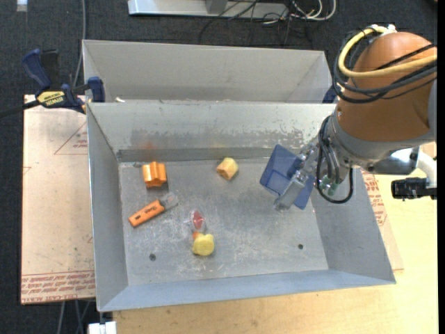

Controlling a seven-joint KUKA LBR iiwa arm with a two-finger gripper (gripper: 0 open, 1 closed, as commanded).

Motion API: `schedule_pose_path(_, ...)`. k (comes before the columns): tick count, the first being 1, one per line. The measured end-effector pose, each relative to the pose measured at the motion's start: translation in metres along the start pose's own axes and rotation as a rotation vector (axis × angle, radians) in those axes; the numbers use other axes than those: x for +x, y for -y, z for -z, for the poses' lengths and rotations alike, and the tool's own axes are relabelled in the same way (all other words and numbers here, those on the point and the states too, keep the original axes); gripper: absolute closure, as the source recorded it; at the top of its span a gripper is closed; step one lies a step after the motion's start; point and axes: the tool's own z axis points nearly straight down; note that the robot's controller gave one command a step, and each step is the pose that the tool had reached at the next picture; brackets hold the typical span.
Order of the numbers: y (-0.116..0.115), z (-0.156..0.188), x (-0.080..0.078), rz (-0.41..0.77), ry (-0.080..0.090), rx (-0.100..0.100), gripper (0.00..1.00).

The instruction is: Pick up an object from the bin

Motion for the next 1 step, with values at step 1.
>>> schedule_pose_path(1,0.0180,-0.1420,0.0016,0.203,-0.006,0.003,1.00)
